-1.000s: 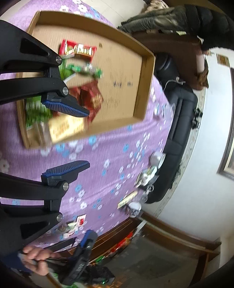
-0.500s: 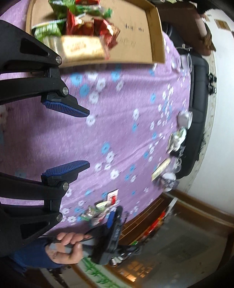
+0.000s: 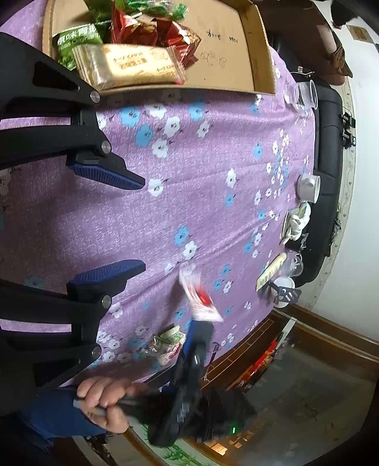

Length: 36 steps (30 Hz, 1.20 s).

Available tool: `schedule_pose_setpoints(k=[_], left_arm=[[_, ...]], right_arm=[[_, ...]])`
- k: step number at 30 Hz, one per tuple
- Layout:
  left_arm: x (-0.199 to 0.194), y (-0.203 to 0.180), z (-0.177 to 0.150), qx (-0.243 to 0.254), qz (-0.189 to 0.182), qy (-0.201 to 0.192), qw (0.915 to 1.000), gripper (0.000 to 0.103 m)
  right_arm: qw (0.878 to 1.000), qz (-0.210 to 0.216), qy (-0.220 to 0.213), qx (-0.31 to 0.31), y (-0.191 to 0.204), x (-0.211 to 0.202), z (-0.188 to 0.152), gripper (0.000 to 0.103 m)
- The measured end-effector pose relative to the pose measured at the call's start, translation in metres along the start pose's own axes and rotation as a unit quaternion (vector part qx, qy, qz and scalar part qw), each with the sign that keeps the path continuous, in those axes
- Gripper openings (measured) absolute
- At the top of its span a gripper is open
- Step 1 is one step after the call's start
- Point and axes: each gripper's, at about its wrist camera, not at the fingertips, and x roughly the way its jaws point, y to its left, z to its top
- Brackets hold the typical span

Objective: Organize snacks
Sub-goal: 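Move both grippers back from the box to the snack pile, then grasp the red-and-white sachet with the left gripper and lift it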

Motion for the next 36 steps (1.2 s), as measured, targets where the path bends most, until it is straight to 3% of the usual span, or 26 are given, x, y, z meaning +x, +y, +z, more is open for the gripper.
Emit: schedule_pose_setpoints(k=[3, 6, 11, 13, 20, 23, 29, 33, 36], left_arm=[[0.001, -0.002, 0.006, 0.003, 0.004, 0.003, 1.0000, 0.048], [0.006, -0.011, 0.014, 0.010, -0.003, 0.007, 0.9999, 0.048], [0.020, -0.038, 0.029, 0.038, -0.017, 0.018, 0.9990, 0.052], [0.031, -0.045, 0.036, 0.048, -0.007, 0.026, 0.9985, 0.063], [0.087, -0.047, 0.058, 0.058, 0.021, 0.053, 0.9967, 0.063], [0.104, -0.044, 0.059, 0.055, 0.003, 0.073, 0.9958, 0.063], [0.098, -0.058, 0.041, 0.121, -0.007, 0.095, 0.9881, 0.063], [0.087, -0.078, 0.019, 0.188, -0.020, 0.119, 0.9747, 0.063], [0.083, -0.087, 0.018, 0.210, 0.012, 0.098, 0.9728, 0.063]], right_arm=[[0.999, -0.031, -0.026, 0.037, -0.017, -0.012, 0.002, 0.054], [0.994, -0.037, -0.043, 0.092, -0.039, -0.023, 0.002, 0.054], [0.986, -0.052, -0.082, 0.133, -0.055, -0.045, 0.002, 0.054], [0.984, -0.060, -0.090, 0.142, -0.060, -0.049, 0.006, 0.054], [0.979, -0.069, -0.092, 0.171, -0.072, -0.053, 0.006, 0.054], [0.978, -0.069, -0.090, 0.177, -0.075, -0.055, 0.005, 0.054], [0.978, -0.063, -0.087, 0.179, -0.075, -0.053, 0.005, 0.054], [0.978, -0.061, -0.091, 0.178, -0.073, -0.055, 0.005, 0.054], [0.978, -0.063, -0.092, 0.177, -0.072, -0.055, 0.005, 0.054]])
